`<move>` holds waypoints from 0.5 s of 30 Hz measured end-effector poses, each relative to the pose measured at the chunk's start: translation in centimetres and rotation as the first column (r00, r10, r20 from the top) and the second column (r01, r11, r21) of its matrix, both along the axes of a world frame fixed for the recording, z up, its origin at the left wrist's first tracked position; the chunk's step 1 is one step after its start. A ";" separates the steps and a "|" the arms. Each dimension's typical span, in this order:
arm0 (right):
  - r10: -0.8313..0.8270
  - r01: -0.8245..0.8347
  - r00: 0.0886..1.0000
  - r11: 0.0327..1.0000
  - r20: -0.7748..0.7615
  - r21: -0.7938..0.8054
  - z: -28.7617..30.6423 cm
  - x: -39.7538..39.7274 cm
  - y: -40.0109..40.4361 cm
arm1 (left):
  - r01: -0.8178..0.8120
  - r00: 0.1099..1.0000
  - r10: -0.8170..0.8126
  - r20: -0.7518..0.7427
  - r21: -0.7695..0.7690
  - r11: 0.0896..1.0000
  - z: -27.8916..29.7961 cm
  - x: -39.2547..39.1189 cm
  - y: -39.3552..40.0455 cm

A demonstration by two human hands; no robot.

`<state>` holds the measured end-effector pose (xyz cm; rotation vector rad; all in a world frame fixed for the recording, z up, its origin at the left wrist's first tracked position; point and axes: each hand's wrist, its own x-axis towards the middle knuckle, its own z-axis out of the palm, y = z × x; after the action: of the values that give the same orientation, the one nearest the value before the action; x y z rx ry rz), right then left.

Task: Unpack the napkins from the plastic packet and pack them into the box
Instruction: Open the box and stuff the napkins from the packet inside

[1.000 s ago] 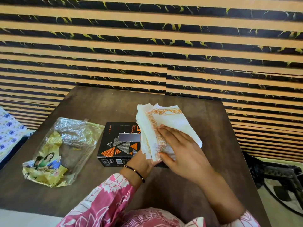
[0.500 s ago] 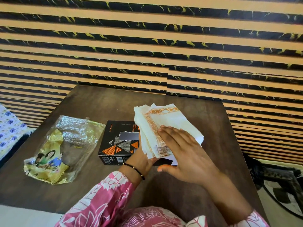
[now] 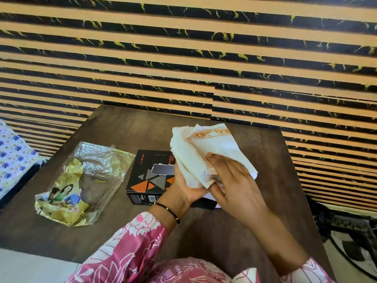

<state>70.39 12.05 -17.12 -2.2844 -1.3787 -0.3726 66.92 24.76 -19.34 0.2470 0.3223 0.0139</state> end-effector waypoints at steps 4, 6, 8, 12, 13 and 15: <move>0.027 -0.012 0.976 0.997 -0.217 0.072 1.8 1.5 -0.3 | 0.137 0.987 -0.144 0.074 0.092 0.986 -1.6 0.3 0.3; 0.066 -0.057 0.934 0.998 -0.350 0.035 2.6 2.3 -0.5 | 0.137 0.989 -0.142 0.042 0.096 0.986 -1.7 0.1 0.4; 0.081 -0.104 0.902 0.994 -0.424 -0.033 2.8 2.8 -0.8 | 0.102 0.994 -0.105 0.015 0.121 0.987 -1.1 -0.3 0.1; 0.087 -0.174 0.821 0.979 -0.564 -0.103 3.0 3.3 -0.7 | -0.035 0.992 0.069 -0.107 0.296 0.955 -2.8 0.0 0.4; 0.079 -0.173 0.802 0.980 -0.592 -0.103 3.1 3.4 -0.7 | -0.050 0.988 0.090 -0.125 0.291 0.955 -3.4 0.2 0.5; 0.079 -0.158 0.809 0.984 -0.582 -0.086 3.2 3.6 -0.6 | -0.108 0.974 0.159 -0.159 0.290 0.951 -2.7 -0.1 0.3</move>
<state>73.98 11.46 -13.94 -2.1296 -1.2295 0.4443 66.81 25.01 -22.00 0.5095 0.5188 0.1735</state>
